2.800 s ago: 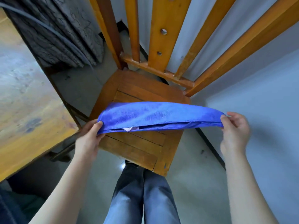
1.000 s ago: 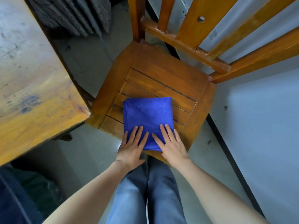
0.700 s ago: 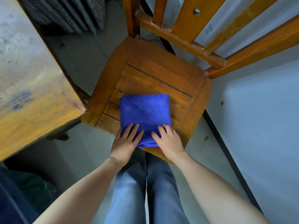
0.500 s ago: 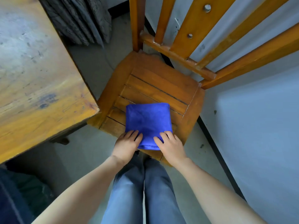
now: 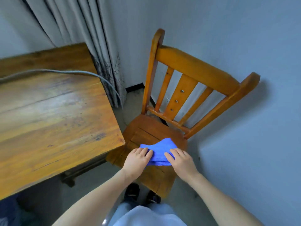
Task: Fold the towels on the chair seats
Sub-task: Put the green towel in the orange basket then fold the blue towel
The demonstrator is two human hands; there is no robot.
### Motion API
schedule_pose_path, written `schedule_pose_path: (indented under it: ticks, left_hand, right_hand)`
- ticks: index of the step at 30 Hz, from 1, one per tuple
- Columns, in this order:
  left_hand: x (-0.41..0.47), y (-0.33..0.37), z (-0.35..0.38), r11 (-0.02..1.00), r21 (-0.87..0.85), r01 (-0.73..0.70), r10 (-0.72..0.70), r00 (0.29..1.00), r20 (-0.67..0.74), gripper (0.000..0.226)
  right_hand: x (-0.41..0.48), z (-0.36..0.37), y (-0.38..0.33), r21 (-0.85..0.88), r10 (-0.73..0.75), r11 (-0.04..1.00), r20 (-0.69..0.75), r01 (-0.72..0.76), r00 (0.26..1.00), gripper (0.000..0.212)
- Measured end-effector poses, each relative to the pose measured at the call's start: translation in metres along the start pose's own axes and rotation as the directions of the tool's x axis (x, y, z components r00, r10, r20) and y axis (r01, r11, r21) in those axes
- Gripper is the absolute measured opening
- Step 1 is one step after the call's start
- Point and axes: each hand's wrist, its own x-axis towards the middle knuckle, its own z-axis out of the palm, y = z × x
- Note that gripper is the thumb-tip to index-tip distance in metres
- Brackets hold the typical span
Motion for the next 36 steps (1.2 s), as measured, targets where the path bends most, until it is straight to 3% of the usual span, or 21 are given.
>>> schedule_pose_path:
  ticks: [7,10,14,22,25,30,36]
  left_hand:
    - [-0.020,-0.008,-0.087,0.982,0.082,0.172,-0.154,0.969,-0.194,0.076]
    - [-0.047,-0.001,-0.116,0.940,0.106,0.326,-0.280,0.909,-0.309,0.068]
    - [-0.098,0.005,-0.132,0.876,0.119,0.467,-0.388,0.830,-0.400,0.074]
    - [-0.257,0.028,-0.157,0.585,0.107,0.804,-0.610,0.523,-0.595,0.048]
    - [-0.316,0.046,-0.165,0.441,0.085,0.894,-0.663,0.388,-0.641,0.031]
    - [-0.417,0.080,-0.172,0.204,0.051,0.978,-0.732,0.188,-0.655,0.032]
    - [-0.529,0.117,-0.168,0.119,0.045,0.992,-0.752,0.119,-0.649,0.033]
  right_hand:
    - [0.072,-0.059,0.013,-0.035,-0.308,0.951,-0.148,0.307,0.940,0.029]
    - [0.104,-0.080,-0.001,-0.041,-0.423,0.905,-0.212,0.424,0.881,0.019]
    - [0.133,-0.095,-0.039,-0.025,-0.559,0.813,-0.314,0.582,0.767,0.032]
    - [0.164,-0.117,-0.189,0.023,-0.772,0.550,-0.366,0.835,0.519,0.037]
    - [0.167,-0.128,-0.253,0.021,-0.842,0.407,-0.380,0.913,0.384,0.040]
    - [0.152,-0.160,-0.365,-0.005,-0.865,0.191,-0.473,0.982,0.166,0.031]
    - [0.103,-0.176,-0.477,-0.023,-0.857,0.053,-0.514,0.998,0.033,0.031]
